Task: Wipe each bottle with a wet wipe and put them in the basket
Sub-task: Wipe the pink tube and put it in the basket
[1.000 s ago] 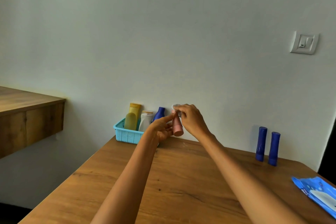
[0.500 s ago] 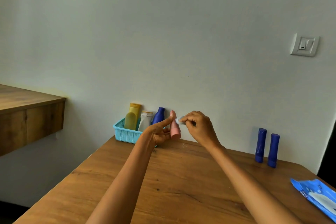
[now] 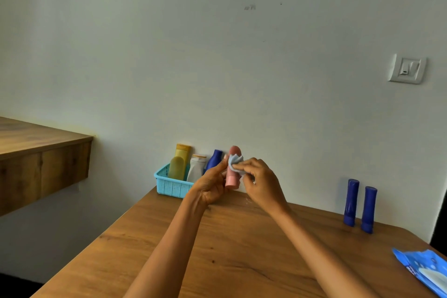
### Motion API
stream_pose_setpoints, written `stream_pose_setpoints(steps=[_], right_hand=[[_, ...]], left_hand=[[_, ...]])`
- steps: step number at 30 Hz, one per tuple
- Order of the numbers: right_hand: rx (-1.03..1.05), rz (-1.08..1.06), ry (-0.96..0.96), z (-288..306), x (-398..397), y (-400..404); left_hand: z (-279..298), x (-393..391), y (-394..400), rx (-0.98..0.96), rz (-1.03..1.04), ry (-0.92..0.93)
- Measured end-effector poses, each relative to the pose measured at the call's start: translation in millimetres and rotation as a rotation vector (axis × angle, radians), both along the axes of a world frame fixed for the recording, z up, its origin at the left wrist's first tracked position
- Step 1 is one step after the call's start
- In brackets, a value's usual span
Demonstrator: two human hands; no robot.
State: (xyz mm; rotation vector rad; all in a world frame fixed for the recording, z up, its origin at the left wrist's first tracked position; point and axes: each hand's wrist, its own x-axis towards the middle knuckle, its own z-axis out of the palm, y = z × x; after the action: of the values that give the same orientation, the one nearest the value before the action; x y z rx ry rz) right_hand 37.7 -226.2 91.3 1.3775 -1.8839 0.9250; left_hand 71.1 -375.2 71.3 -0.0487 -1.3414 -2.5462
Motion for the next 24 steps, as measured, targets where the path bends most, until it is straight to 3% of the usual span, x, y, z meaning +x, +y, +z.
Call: stream_pose_setpoints(steps=[3,8,18,24], right_hand=[[-0.022,0.052,0.019,4.9,1.2,8.6],[-0.334,0.005,-0.076,31.8,-1.8,0.3],[-0.027,-0.060,0.194,1.4,25.5,-10.8],[-0.255,-0.021,0.073,22.5,16.4,-10.9]], left_hand=[[-3.3,3.6,-2.9,0.088,-0.053,0.072],[1.1,7.1,0.4,0.147,-0.118,0.164],[-0.9,12.1,-5.9,0.193,0.013,0.221],[2.1,11.8,-3.5,0.174,0.018,0.221]])
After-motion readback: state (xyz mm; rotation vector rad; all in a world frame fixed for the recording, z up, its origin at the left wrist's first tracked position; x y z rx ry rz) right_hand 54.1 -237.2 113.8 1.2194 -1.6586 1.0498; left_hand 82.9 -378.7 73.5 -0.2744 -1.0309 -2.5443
